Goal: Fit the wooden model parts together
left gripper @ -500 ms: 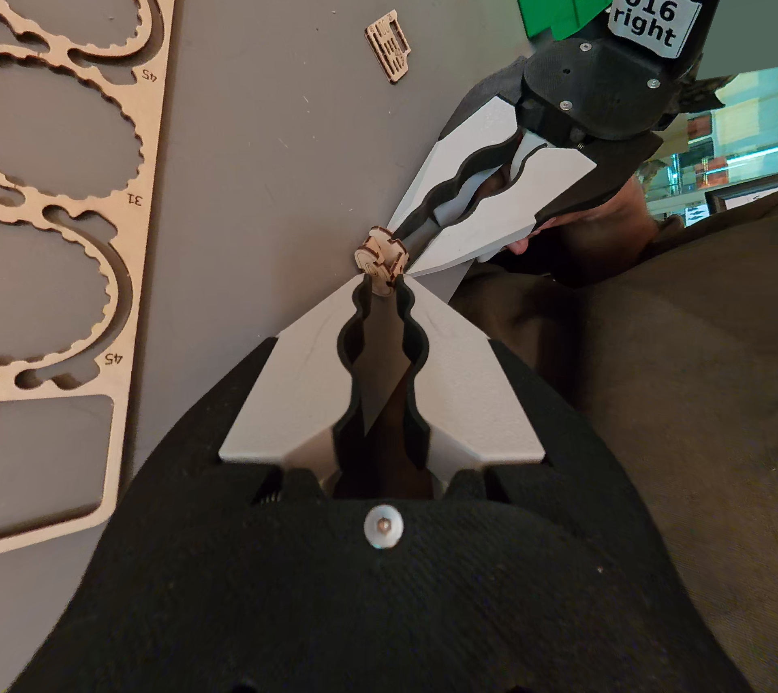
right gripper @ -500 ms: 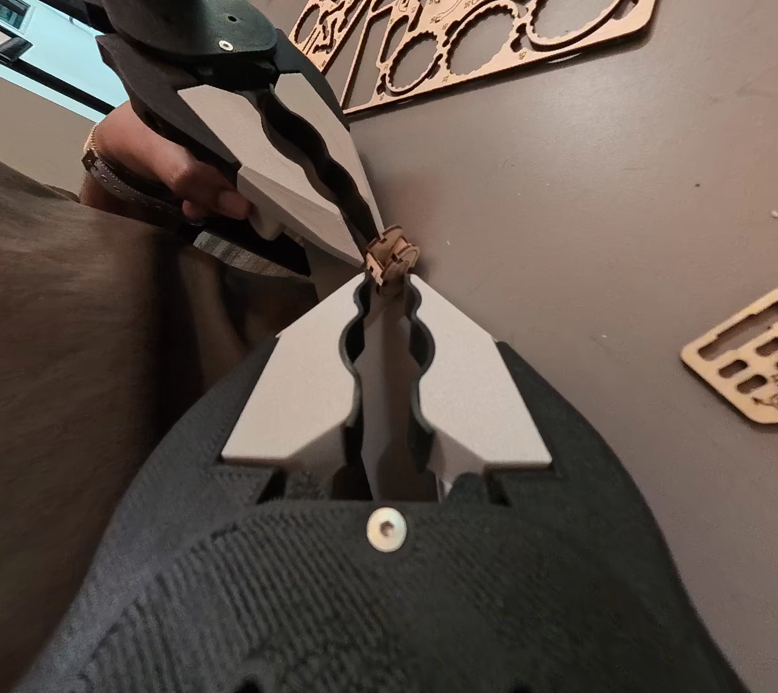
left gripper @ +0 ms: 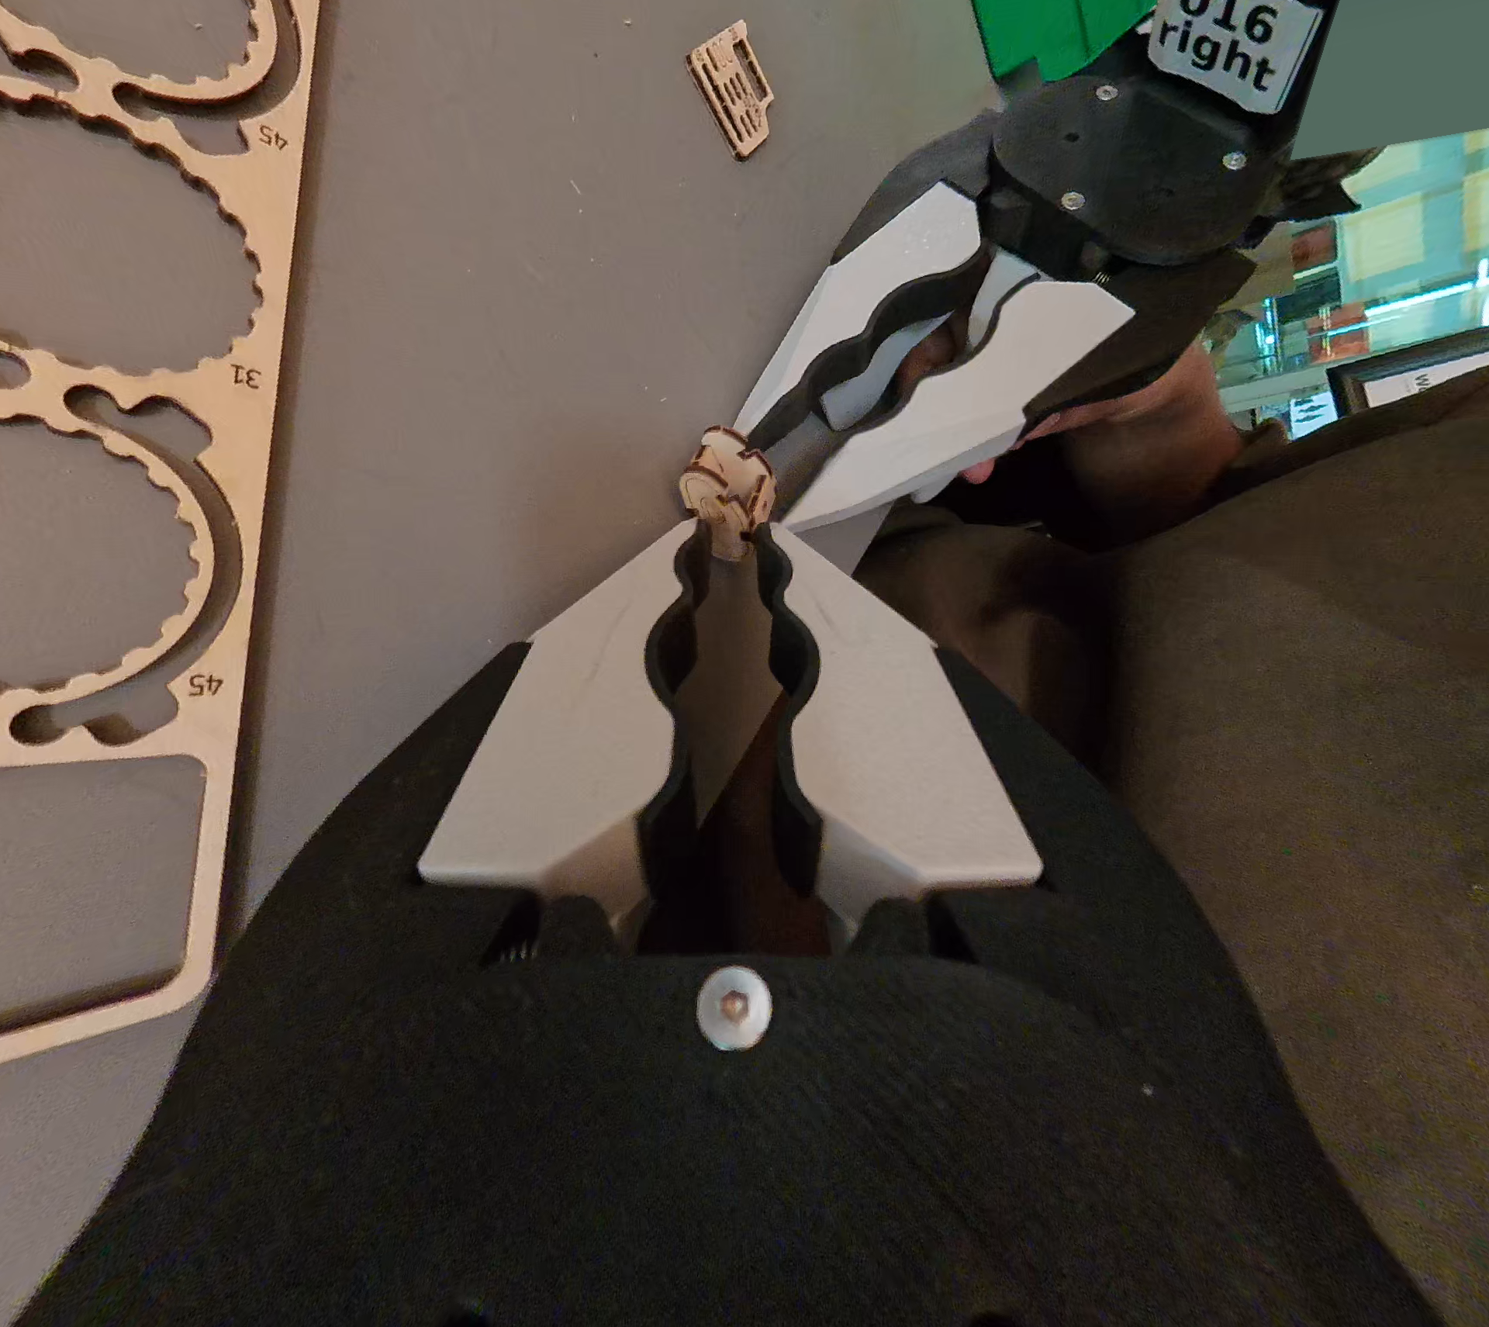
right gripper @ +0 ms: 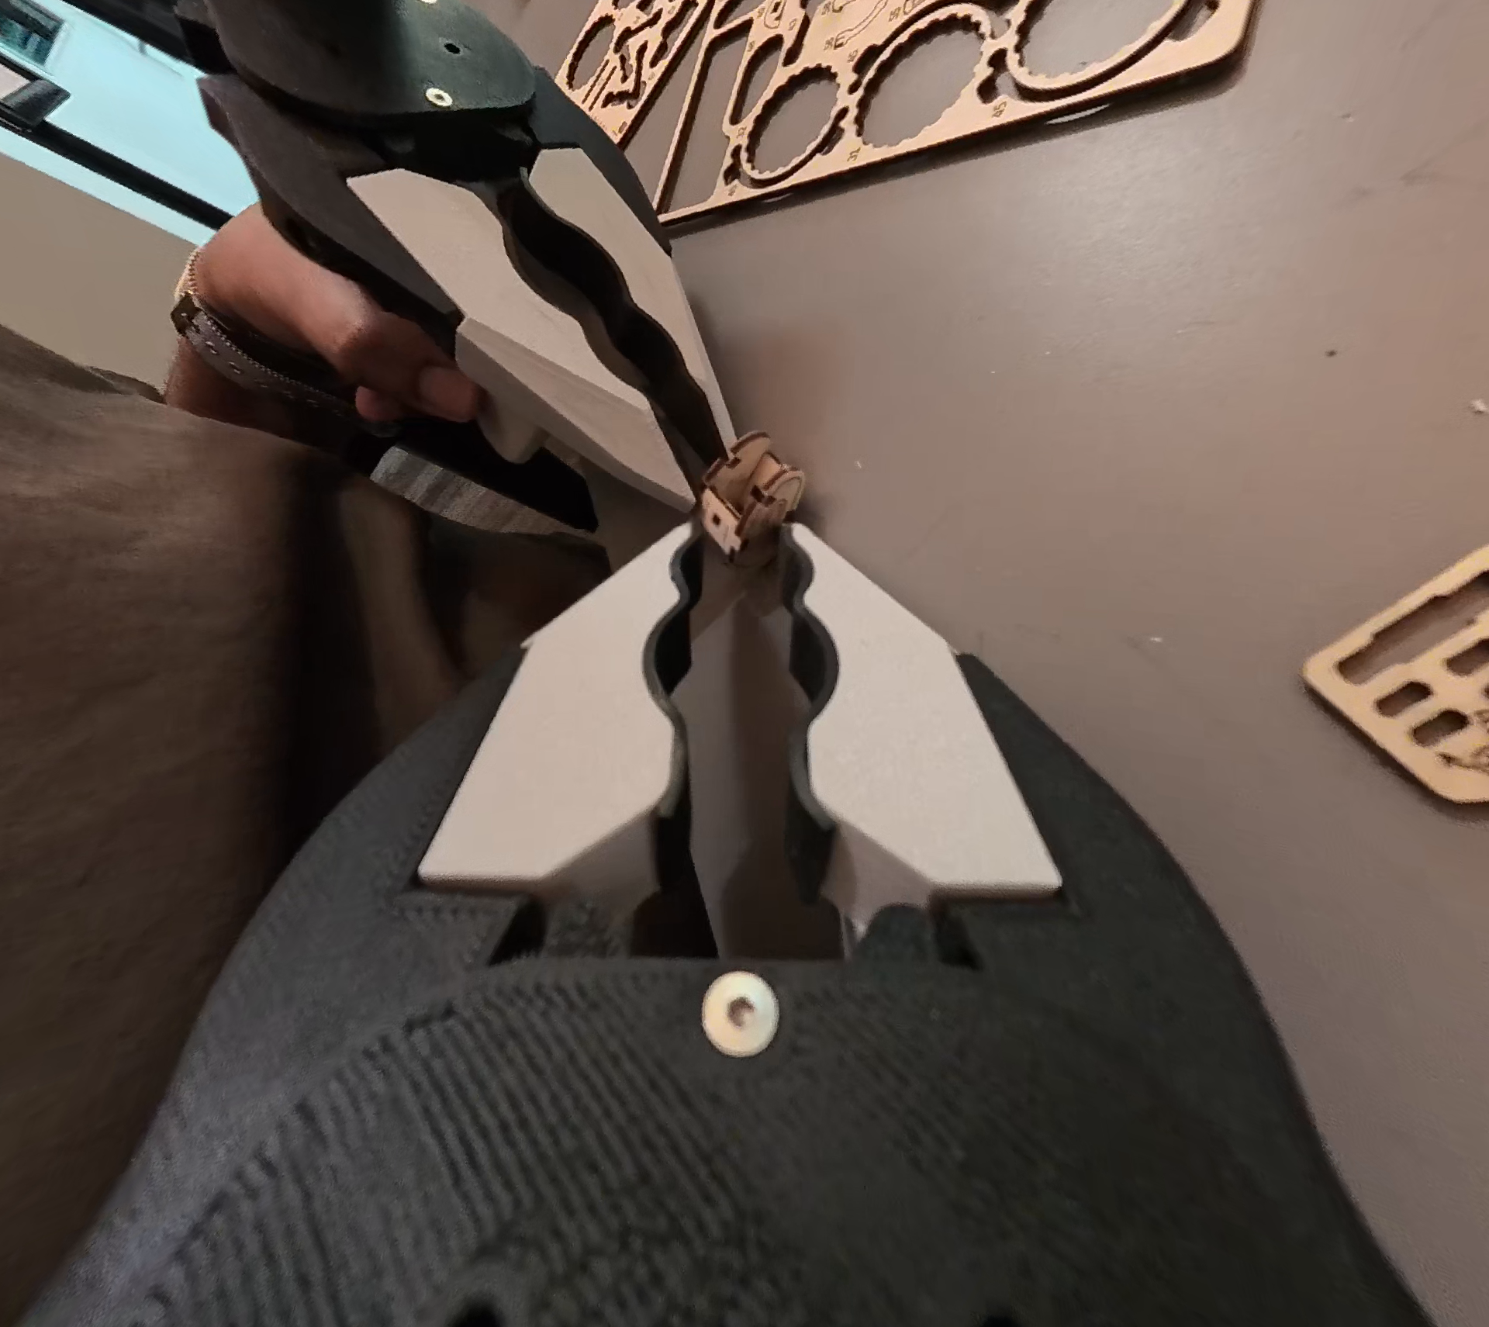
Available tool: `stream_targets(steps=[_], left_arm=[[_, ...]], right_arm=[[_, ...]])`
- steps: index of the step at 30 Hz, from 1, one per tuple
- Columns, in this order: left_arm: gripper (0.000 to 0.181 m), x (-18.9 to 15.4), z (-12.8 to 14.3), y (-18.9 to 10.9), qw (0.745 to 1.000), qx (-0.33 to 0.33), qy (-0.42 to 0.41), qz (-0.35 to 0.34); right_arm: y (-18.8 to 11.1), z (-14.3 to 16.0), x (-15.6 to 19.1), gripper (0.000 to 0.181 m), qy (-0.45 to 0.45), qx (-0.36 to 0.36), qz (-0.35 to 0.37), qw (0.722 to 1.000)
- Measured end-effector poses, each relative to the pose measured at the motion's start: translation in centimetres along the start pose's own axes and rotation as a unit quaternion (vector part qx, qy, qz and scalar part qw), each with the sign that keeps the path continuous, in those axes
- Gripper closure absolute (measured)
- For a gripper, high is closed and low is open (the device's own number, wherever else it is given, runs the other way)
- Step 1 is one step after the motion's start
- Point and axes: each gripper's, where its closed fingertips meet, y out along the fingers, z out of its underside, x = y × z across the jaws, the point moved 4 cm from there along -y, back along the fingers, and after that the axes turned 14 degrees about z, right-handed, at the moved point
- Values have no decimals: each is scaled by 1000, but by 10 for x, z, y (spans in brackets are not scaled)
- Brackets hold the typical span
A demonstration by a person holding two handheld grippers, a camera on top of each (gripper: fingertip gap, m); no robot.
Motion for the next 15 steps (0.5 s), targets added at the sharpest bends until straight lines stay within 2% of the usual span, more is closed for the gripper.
stream_targets(steps=[3,15], left_arm=[[168,-2,0,0,1000,-4,-4,9],[167,0,-3,-2,1000,-19,-15,0]], right_arm=[[-2,-2,0,154,-6,-12,2,1000],[-5,-9,-7,154,31,-27,-9,999]])
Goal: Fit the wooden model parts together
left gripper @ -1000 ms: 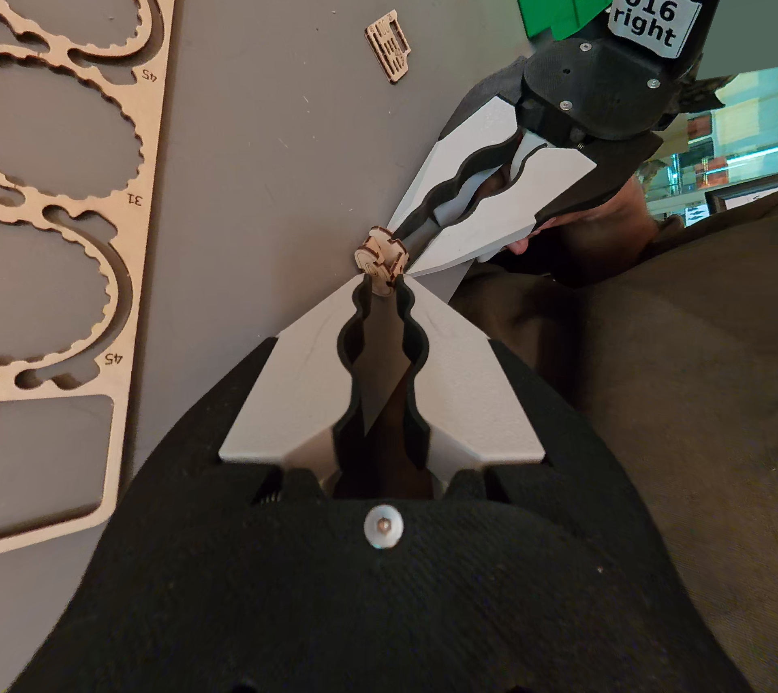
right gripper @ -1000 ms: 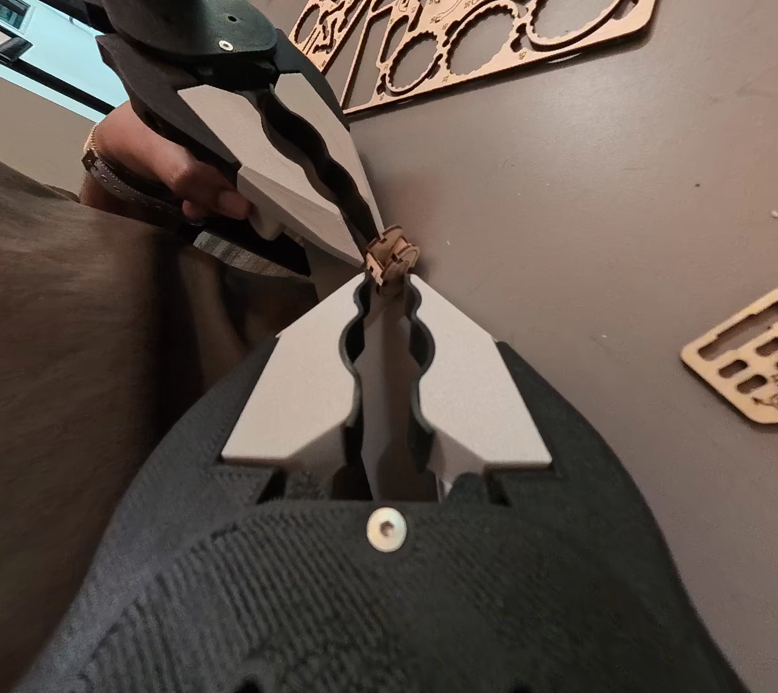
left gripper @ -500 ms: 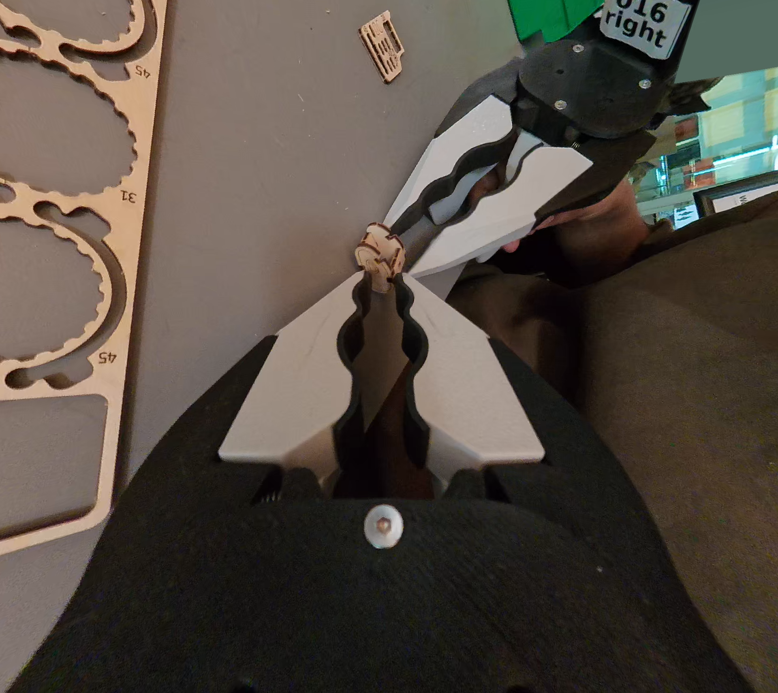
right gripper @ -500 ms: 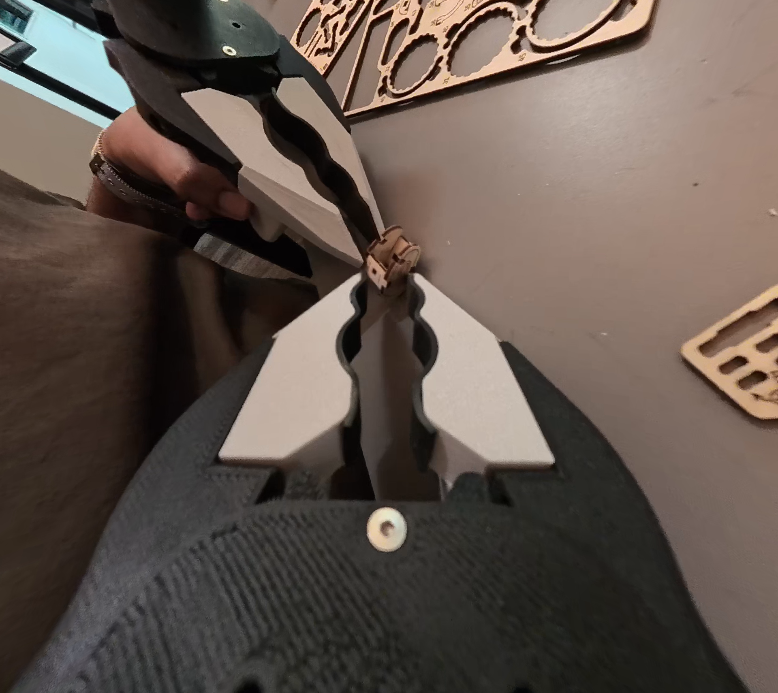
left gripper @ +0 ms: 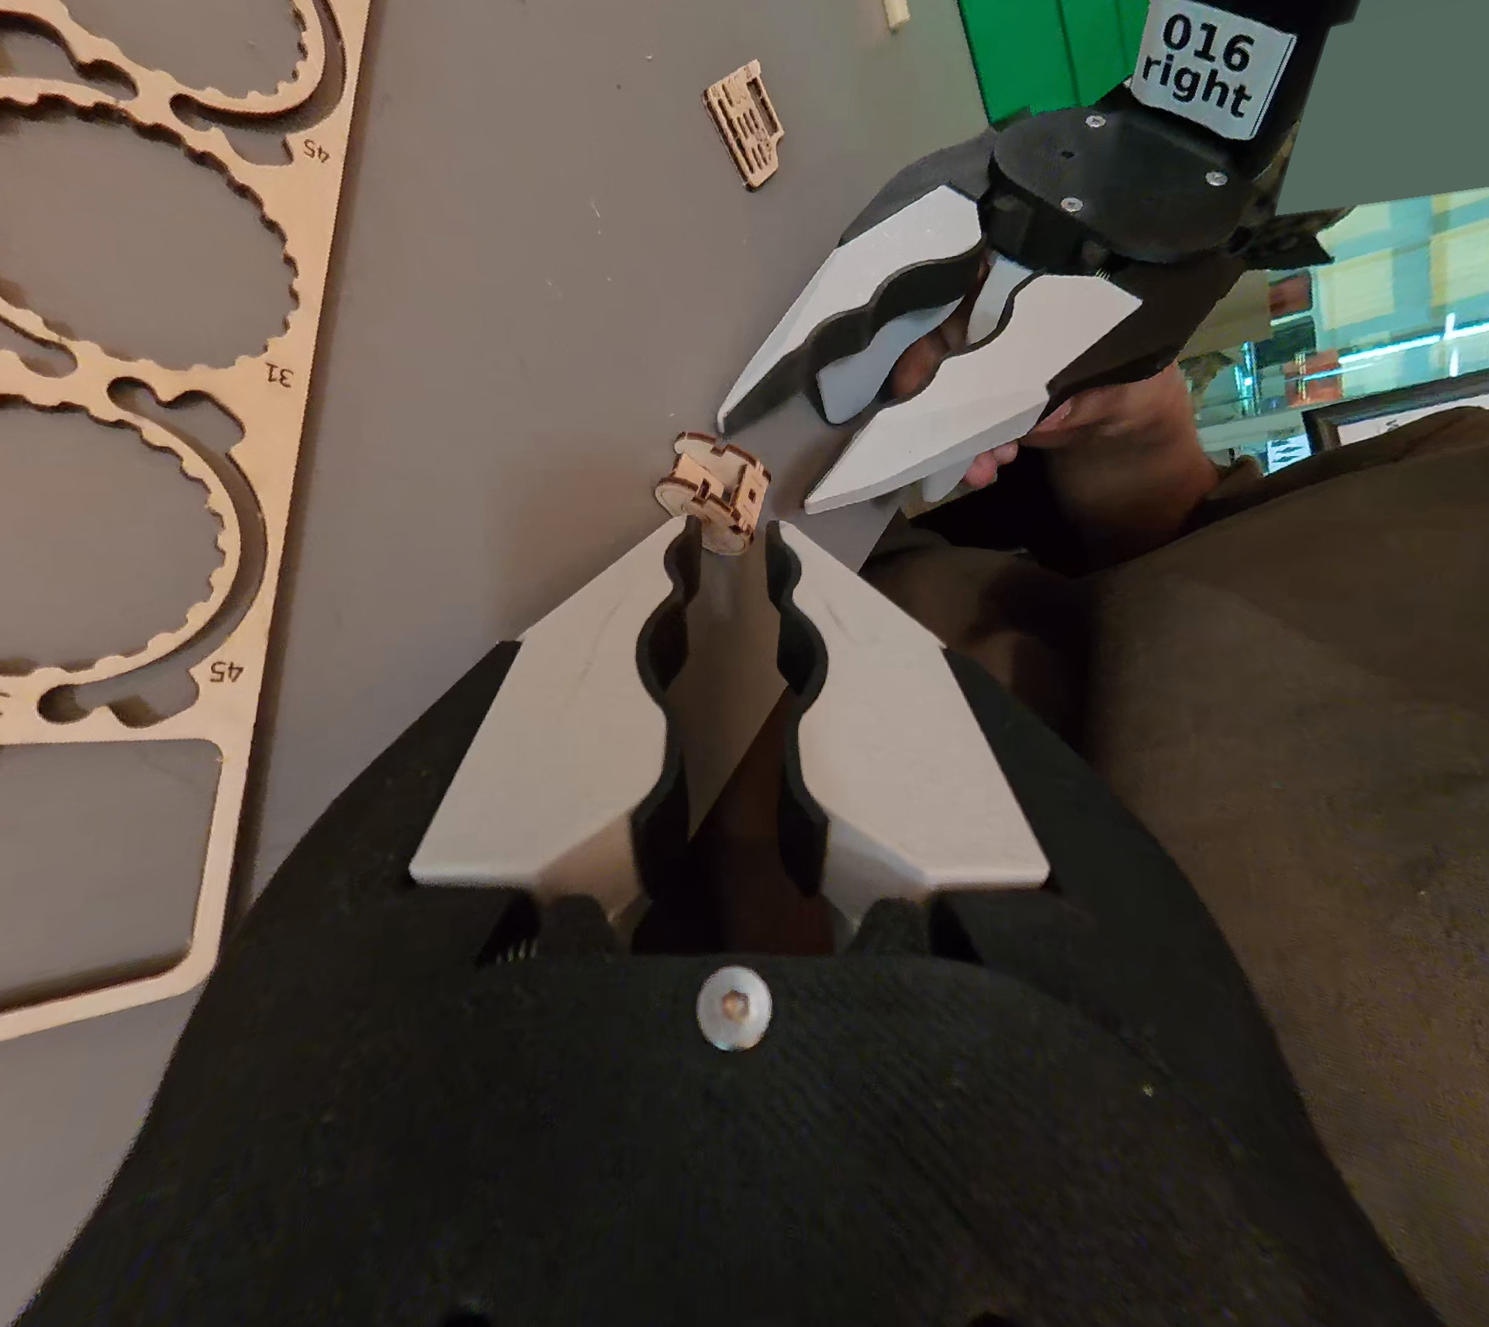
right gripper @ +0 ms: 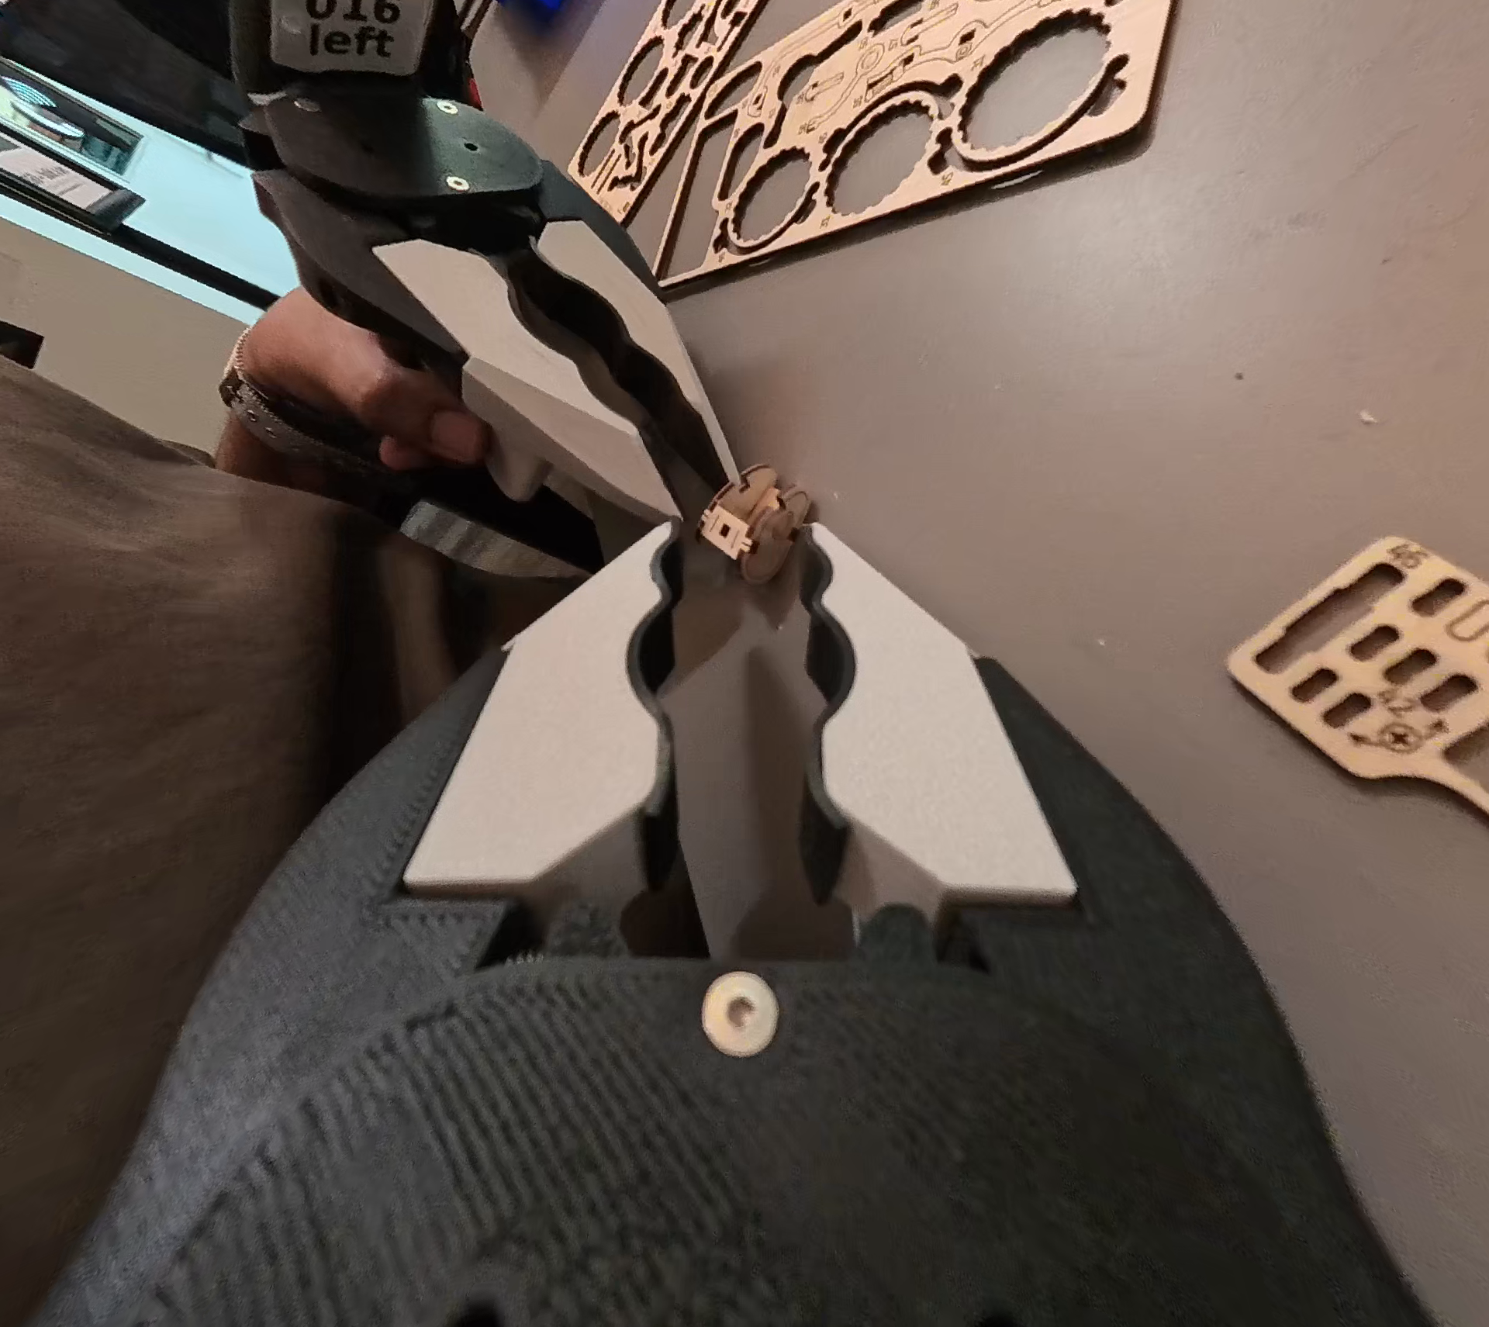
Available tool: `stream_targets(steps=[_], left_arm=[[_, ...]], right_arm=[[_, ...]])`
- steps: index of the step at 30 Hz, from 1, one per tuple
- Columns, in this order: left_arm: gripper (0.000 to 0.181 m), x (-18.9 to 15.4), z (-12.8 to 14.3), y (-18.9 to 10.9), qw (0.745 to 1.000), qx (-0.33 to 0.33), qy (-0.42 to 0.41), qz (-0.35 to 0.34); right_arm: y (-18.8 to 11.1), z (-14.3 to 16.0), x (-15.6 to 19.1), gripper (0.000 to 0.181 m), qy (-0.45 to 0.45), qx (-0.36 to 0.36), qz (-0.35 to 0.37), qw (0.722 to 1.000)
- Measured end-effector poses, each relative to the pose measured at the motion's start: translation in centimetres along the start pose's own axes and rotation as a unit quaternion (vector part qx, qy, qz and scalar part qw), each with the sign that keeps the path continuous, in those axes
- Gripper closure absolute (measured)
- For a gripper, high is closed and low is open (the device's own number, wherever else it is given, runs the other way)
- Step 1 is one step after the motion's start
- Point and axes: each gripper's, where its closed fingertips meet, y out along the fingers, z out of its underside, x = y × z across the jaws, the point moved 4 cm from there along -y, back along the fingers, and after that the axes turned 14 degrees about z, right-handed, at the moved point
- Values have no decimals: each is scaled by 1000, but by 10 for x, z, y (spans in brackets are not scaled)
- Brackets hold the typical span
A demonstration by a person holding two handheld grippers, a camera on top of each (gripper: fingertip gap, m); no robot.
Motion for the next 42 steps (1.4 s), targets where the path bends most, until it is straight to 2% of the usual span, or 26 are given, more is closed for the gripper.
stream_targets(steps=[7,18,22,26,31,42], left_arm=[[166,-4,7,6,999,38,2,2],[165,-3,4,1,1000,11,5,-2],[161,-2,1,-7,1000,-11,-8,10],[150,-8,3,-1,1000,-1,-3,26],[152,-7,5,4,1000,16,13,1],[158,-5,3,6,1000,21,15,-6]], right_arm=[[5,5,5,156,-22,16,5,1000],[2,8,5,155,-38,24,8,999],[0,6,3,151,-16,18,-4,1000],[1,4,3,149,-7,14,-3,1000],[3,7,5,154,-13,18,-9,1000],[4,7,5,161,-35,14,6,999]])
